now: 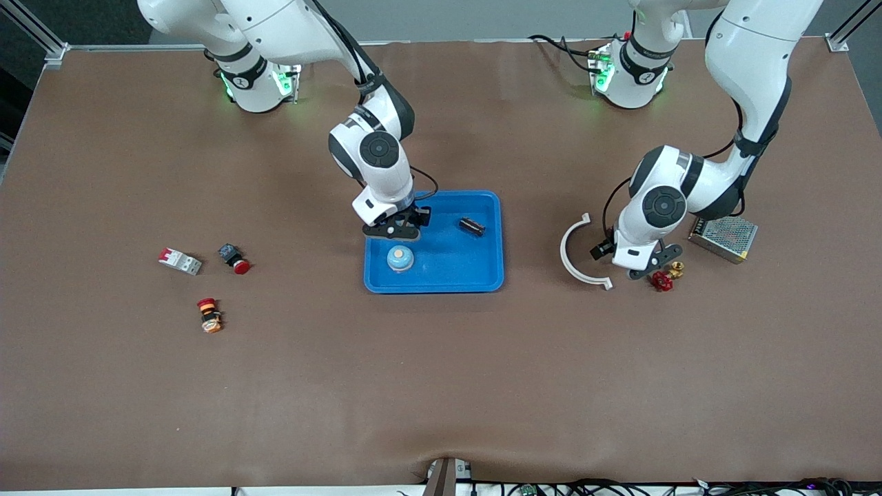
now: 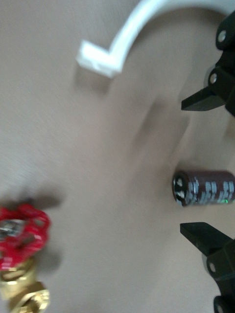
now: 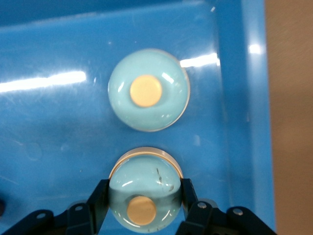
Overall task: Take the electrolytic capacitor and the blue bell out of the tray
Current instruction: 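Carry the capacitor toward the white arc while the right gripper grasps the bell, then set the capacitor beside the white arc while the right gripper carries the bell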
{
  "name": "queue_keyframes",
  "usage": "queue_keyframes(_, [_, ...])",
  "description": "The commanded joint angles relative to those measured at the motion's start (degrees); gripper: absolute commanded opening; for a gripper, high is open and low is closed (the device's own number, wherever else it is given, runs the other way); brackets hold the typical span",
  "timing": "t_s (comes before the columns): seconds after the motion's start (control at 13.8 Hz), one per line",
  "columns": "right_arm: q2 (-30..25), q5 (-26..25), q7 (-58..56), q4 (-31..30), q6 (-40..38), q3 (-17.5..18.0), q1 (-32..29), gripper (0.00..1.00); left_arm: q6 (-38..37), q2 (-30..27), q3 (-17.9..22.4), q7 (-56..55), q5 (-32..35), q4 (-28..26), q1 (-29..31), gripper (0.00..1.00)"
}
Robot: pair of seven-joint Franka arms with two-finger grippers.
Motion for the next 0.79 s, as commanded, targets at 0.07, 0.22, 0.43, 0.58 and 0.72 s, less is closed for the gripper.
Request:
queue_keyframes(0.07, [-7.9, 0.4, -4.7, -0.3, -9.5, 0.1, -3.6, 0.0, -6.0, -1.3, -4.0, -4.4, -2.6, 5.6, -0.2, 1.0])
queue_keyframes(0.22, [-12.0, 0.5, -7.5, -0.6, -13.8, 0.0, -6.2, 0.0, -7.8, -0.8, -7.6, -10.4, -2.6, 8.3, -0.3, 1.0])
queue_keyframes(0.43, [-17.9, 0.5, -17.0, -2.4, -18.3, 0.0, -12.3, 0.0, -7.8, 1.4, -10.9, -20.2, -2.6, 11.4, -2.4, 1.0])
queue_keyframes(0.58, [-21.8, 0.5, -25.8, -5.0, -19.8, 0.0, -17.8, 0.0, -7.8, 4.8, -10.9, -28.2, -2.6, 15.3, -6.7, 1.0])
queue_keyframes(0.72, [-24.9, 0.5, -34.8, -6.9, -22.5, 0.0, -23.6, 0.0, -7.8, 8.3, -10.9, -34.3, -2.5, 19.4, -10.6, 1.0])
